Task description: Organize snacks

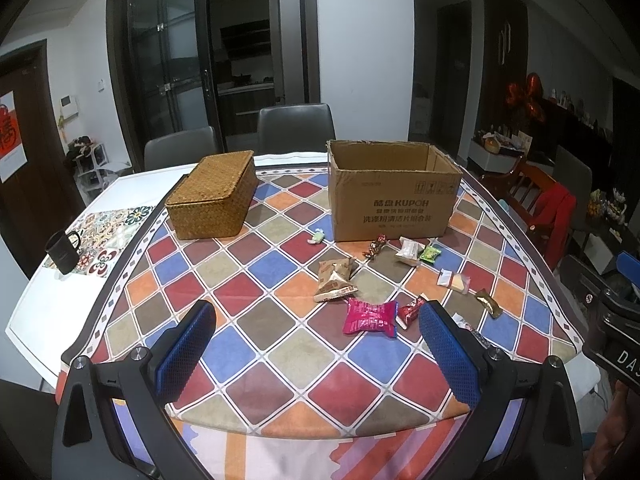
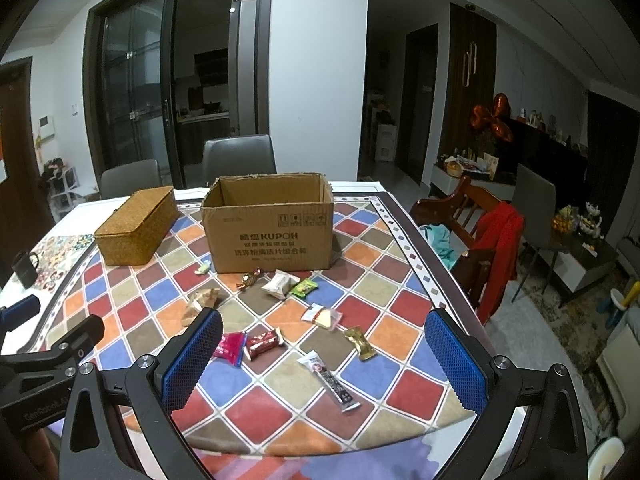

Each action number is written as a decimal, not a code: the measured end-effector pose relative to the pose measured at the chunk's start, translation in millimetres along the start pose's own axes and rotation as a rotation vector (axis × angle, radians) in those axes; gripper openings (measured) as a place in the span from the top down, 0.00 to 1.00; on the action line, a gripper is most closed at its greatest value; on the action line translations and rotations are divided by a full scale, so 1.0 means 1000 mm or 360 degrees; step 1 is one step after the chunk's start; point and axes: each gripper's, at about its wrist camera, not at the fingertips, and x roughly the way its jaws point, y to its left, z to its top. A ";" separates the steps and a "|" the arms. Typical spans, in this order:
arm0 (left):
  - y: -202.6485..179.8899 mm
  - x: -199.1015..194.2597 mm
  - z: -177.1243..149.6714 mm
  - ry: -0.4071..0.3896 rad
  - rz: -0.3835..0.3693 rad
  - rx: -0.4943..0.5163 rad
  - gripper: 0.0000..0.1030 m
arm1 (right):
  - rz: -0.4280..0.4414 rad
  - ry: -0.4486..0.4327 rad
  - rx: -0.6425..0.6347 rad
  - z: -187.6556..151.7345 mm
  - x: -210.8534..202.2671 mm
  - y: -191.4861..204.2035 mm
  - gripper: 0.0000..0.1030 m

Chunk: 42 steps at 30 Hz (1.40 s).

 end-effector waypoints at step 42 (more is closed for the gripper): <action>-0.052 0.147 -0.017 0.0277 -0.0159 0.0216 0.03 | -0.0069 0.0362 -0.0071 -0.048 0.139 -0.003 0.05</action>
